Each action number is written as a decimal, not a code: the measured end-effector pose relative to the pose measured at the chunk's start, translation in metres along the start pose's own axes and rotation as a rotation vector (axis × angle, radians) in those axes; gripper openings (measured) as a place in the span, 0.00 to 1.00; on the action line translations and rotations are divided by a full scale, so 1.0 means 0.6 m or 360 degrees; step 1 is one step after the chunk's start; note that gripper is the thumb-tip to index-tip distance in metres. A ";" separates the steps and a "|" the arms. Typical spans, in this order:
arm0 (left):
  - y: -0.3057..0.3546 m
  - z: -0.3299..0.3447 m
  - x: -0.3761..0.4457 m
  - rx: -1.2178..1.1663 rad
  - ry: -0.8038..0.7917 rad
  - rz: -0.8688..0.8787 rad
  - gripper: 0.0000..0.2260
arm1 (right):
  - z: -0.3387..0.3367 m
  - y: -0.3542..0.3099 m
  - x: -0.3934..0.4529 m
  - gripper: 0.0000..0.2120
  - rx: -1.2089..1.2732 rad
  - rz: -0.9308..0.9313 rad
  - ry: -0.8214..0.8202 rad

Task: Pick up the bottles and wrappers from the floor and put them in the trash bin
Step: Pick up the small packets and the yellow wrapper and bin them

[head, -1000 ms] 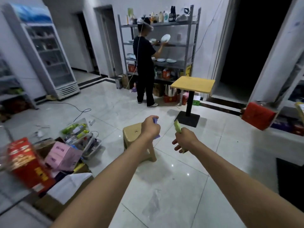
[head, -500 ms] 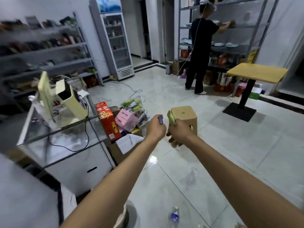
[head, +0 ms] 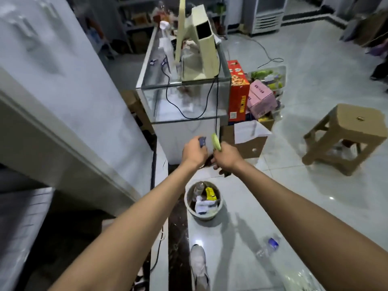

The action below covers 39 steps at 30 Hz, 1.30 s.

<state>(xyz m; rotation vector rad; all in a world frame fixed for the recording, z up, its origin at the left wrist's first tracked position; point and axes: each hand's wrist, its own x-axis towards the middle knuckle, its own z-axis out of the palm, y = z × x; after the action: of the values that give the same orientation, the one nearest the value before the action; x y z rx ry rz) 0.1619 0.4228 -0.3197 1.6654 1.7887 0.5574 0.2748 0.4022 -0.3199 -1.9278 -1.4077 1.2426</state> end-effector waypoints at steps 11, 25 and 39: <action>-0.284 0.069 0.193 -0.0010 -0.0107 -0.0353 0.15 | 0.207 0.116 0.269 0.13 -0.0208 0.0363 -0.0023; -0.688 0.546 0.356 -0.0563 -0.0584 -0.1268 0.17 | 0.523 0.563 0.573 0.19 -0.0138 0.0928 -0.0205; -0.632 0.447 0.445 0.0107 -0.0698 -0.0880 0.20 | 0.449 0.453 0.646 0.13 -0.0321 0.0511 -0.0568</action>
<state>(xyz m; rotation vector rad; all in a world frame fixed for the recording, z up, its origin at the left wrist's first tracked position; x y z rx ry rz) 0.0703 0.6145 -0.8118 1.1345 1.8256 -0.1080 0.2118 0.6132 -0.8179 -2.2159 -1.4787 1.7215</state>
